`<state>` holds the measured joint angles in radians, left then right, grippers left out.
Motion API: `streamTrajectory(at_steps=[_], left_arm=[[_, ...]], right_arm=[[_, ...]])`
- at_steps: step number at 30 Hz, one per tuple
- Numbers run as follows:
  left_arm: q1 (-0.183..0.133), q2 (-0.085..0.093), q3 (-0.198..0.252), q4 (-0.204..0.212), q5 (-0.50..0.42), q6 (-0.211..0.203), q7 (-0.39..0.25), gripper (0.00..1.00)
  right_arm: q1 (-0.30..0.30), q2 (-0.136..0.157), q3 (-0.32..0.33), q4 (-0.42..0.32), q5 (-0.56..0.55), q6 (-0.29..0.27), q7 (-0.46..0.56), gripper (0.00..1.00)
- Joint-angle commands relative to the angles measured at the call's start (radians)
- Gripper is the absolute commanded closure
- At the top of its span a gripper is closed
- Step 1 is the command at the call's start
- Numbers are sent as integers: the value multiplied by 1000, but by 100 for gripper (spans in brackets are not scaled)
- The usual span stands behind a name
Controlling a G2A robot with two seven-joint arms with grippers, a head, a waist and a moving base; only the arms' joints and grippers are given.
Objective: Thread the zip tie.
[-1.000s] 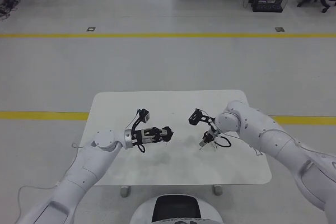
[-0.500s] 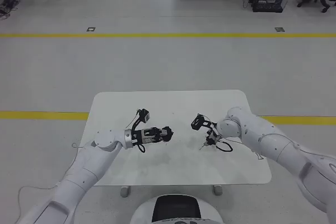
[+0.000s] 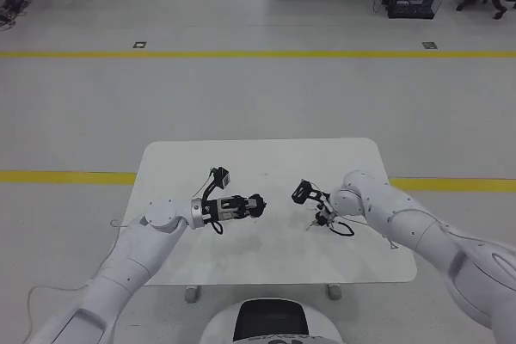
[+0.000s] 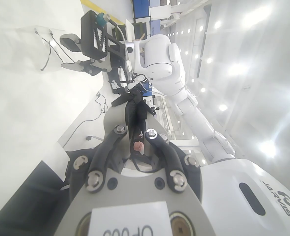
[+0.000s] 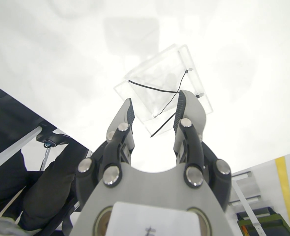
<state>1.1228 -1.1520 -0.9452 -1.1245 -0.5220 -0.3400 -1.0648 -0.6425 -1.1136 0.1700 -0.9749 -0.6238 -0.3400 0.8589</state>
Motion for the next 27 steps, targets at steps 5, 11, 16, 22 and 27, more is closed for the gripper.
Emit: streamTrajectory(at_steps=[5, 11, 16, 22, 27], left_arm=[[0, 0, 0, 0, 0, 0, 0, 100], [0, 0, 0, 0, 0, 0, 0, 100], [0, 0, 0, 0, 0, 0, 0, 100], [0, 0, 0, 0, 0, 0, 0, 100], [0, 0, 0, 0, 0, 0, 0, 100]], right_arm=[[-6, -19, 0, 23, -32, 0, -15, 64], [-14, -40, 0, 45, -43, 0, -7, 63], [-19, -55, 0, 65, -56, 0, -19, 64], [-24, -72, 0, 87, -67, 0, -26, 64], [-28, -86, 0, 99, -74, 0, -18, 64]])
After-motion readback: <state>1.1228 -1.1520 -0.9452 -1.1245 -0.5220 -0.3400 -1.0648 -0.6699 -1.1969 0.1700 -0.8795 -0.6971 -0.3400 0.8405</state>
